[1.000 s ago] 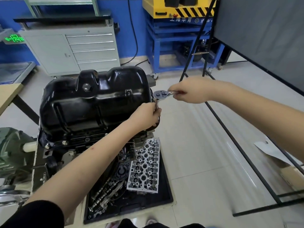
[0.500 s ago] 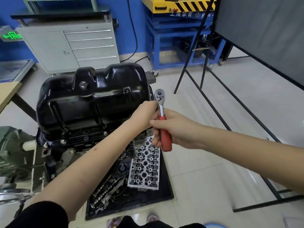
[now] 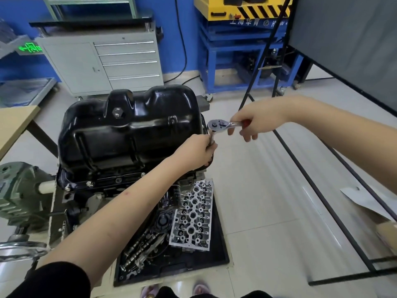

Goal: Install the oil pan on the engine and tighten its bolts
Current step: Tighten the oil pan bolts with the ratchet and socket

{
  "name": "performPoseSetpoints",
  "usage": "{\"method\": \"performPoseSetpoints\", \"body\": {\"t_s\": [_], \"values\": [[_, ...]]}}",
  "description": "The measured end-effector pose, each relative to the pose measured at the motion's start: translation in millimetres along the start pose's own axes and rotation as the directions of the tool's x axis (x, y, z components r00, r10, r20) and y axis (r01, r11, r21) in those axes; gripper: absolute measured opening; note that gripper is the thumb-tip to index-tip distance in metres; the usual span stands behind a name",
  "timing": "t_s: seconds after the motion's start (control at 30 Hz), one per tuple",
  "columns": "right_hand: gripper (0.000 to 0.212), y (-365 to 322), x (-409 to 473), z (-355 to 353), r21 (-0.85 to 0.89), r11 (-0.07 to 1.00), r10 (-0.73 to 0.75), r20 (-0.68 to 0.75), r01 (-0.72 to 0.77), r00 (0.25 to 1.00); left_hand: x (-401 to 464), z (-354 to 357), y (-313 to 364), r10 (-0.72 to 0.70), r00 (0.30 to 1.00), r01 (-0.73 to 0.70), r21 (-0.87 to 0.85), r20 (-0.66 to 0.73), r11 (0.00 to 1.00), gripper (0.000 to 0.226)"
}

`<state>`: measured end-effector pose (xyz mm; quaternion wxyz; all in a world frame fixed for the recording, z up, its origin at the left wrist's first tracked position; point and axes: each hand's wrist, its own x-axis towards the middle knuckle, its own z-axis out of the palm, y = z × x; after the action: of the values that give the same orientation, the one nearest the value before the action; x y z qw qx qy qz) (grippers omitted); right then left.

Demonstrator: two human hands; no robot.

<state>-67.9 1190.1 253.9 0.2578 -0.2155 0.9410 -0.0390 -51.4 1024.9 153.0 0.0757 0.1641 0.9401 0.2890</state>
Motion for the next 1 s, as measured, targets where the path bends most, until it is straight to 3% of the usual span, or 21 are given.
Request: {"method": "performPoseSetpoints", "body": {"t_s": [0.07, 0.13, 0.2, 0.27, 0.33, 0.4, 0.53, 0.6, 0.7, 0.87, 1.0], "values": [[0.02, 2, -7, 11, 0.173, 0.984, 0.028, 0.058, -0.038, 0.998, 2, 3, 2, 0.005, 1.0, -0.005, 0.01, -0.001, 1.0, 0.028], [0.016, -1, -14, 24, 0.48, 0.876, 0.012, 0.082, -0.05, 0.997, 6, 4, 1, -0.002, 1.0, 0.002, -0.001, -0.012, 1.0, 0.028], [0.01, -16, -21, 46, 0.787, 0.616, -0.04, 0.072, -0.032, 0.997, 7, 4, -1, 0.009, 0.999, -0.008, 0.023, -0.046, 1.0, 0.029], [0.013, -44, -24, 76, 0.97, 0.242, -0.042, 0.022, -0.012, 0.999, 8, 5, -3, 0.01, 0.998, -0.005, 0.078, -0.062, 0.997, 0.036], [0.015, -72, -23, 100, 0.995, -0.095, 0.001, -0.022, 0.022, 1.0, 11, 10, -4, -0.027, 0.999, 0.03, 0.143, -0.023, 0.989, 0.038], [0.014, -86, -18, 108, 0.975, -0.218, -0.01, -0.04, 0.037, 0.999, 16, 14, -10, -0.092, 0.996, 0.089, 0.142, 0.013, 0.986, 0.037], [0.016, -75, -15, 88, 0.997, -0.019, 0.013, -0.07, 0.07, 0.997, 14, 12, -23, -0.02, 1.0, 0.02, 0.099, -0.005, 0.995, 0.018], [0.019, -62, -18, 77, 0.992, 0.087, 0.071, -0.097, 0.091, 0.993, 0, 8, -25, 0.038, 0.997, -0.043, -0.092, -0.063, 0.995, 0.007], [0.02, -42, -24, 66, 0.981, 0.172, 0.133, -0.112, 0.088, 0.985, -23, 11, -29, -0.003, 0.991, -0.03, -0.248, -0.134, 0.968, 0.021], [0.021, -27, -31, 65, 0.965, 0.257, 0.14, -0.098, 0.059, 0.985, -36, 28, -42, -0.053, 0.996, 0.06, 0.101, -0.07, 0.993, 0.032], [0.02, -23, -38, 58, 0.957, 0.269, 0.118, -0.147, 0.111, 0.982, -24, 39, -38, -0.039, 0.999, 0.043, 0.199, -0.022, 0.979, 0.035]]}}
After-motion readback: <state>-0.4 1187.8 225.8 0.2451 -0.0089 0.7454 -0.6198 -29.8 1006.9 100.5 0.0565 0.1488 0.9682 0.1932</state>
